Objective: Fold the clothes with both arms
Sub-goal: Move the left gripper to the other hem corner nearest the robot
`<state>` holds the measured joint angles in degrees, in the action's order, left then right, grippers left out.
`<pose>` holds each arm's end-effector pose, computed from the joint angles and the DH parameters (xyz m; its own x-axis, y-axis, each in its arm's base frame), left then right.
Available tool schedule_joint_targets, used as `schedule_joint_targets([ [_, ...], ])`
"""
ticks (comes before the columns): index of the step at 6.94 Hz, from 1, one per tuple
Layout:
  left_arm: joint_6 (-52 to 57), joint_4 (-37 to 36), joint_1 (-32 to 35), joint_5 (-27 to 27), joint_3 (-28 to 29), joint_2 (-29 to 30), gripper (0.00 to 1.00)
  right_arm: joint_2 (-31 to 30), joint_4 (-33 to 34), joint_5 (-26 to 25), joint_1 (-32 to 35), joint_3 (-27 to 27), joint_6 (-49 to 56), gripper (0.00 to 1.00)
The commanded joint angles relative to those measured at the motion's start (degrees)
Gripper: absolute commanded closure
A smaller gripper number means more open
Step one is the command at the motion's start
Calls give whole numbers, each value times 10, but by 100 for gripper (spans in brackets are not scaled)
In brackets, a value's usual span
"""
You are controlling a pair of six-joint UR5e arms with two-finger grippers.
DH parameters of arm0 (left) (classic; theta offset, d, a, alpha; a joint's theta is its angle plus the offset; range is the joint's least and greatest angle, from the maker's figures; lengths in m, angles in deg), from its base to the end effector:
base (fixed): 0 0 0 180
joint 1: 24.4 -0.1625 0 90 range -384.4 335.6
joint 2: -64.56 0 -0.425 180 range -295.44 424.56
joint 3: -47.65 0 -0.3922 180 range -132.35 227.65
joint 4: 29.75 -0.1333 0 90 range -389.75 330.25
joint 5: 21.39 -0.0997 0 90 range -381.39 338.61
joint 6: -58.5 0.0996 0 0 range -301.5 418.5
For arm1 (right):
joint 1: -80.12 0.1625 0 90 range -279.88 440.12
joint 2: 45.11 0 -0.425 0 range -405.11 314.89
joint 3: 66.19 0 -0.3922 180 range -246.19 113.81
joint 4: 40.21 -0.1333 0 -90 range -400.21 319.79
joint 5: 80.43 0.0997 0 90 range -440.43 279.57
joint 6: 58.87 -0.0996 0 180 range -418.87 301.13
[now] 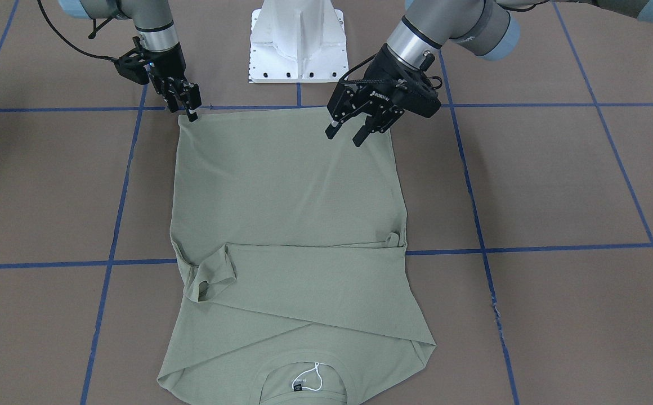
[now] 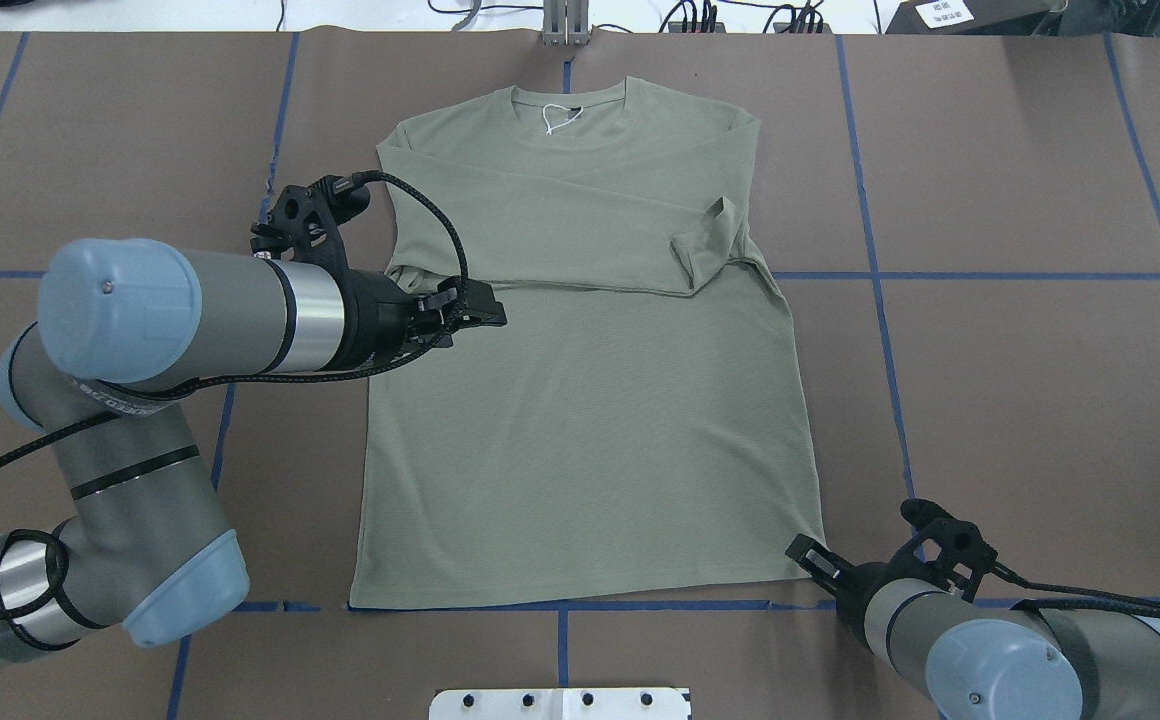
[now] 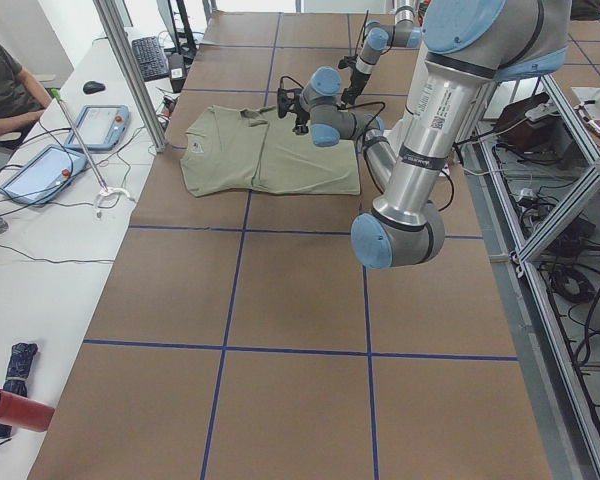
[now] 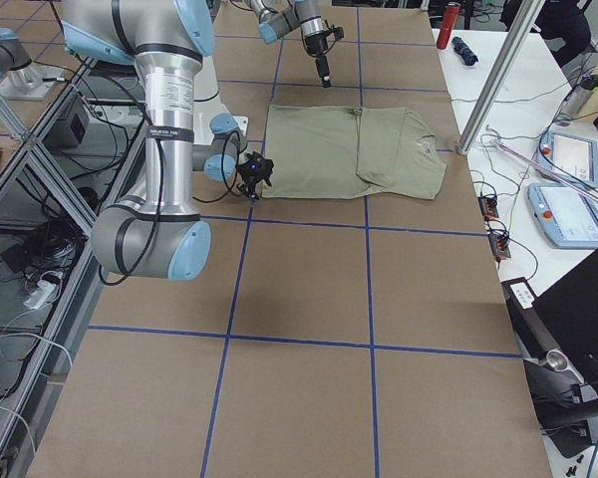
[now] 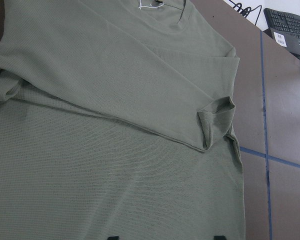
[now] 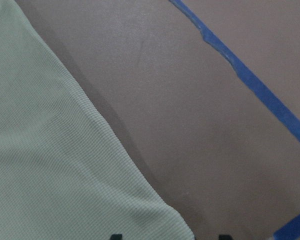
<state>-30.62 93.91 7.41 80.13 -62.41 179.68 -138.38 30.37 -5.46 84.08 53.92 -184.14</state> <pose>0.4262 -0.3978 0.1902 0.1698 -0.0876 -0.9816 0.3474 0.9374 -0.0236 -0.4520 -0.1908 0.4042 0.4167 0.5879 0.6934 -0.6053 0.7485 -0.2708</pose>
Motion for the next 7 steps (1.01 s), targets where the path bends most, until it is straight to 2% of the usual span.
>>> schedule_joint_targets([
  [1,0,0,0,0,-7,-5,30,-1,0,0,2,0,0,34],
  [5,0,0,1,0,-7,-6,30,-1,0,0,3,-4,0,34],
  [6,0,0,1,0,-9,-8,30,0,0,0,2,-4,-1,42],
  [7,0,0,1,0,-20,-19,30,0,0,-1,3,-4,-1,64],
])
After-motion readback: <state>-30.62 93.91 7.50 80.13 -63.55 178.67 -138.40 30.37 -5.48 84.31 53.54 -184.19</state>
